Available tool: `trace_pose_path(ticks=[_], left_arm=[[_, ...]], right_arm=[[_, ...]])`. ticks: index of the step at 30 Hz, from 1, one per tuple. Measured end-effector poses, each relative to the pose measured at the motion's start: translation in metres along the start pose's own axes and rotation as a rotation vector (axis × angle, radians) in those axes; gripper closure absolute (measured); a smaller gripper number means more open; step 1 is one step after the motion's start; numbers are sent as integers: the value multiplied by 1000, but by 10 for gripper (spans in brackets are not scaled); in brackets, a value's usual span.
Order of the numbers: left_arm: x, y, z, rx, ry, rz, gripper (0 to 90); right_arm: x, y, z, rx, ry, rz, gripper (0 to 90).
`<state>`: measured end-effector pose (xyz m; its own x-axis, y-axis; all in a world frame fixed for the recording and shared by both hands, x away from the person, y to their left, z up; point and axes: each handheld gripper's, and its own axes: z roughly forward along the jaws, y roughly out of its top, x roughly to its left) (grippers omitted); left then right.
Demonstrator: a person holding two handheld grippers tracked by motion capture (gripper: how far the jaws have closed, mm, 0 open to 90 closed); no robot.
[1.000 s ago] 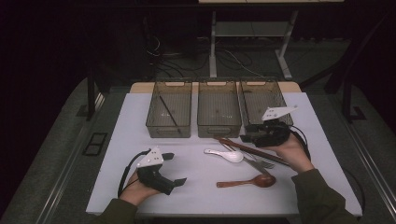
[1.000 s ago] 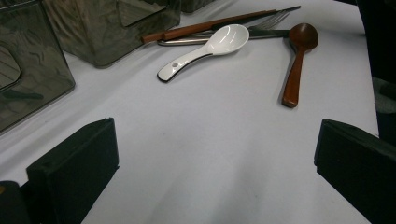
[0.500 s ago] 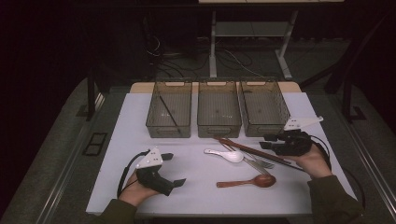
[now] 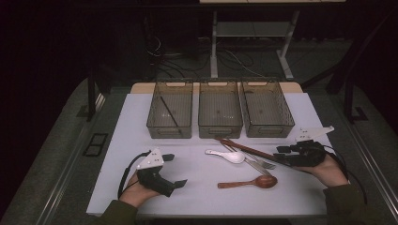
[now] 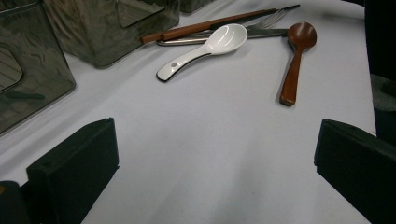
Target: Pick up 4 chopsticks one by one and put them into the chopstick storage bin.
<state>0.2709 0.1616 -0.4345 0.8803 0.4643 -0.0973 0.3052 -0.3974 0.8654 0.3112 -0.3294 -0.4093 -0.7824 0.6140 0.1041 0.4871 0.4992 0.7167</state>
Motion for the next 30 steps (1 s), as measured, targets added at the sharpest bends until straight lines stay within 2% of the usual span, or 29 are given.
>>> trace_pose_path(ticks=[5,11,30], left_arm=[[-1,0,1,2,-5,1,0],[-1,0,1,3,-6,1,0],[-1,0,2,14,-13,7,0]], right_arm=[[-7,-12,2,43,11,-9,735],[-11,-13,14,102,11,-29,771],[-12,-16,24,169,26,-55,806]])
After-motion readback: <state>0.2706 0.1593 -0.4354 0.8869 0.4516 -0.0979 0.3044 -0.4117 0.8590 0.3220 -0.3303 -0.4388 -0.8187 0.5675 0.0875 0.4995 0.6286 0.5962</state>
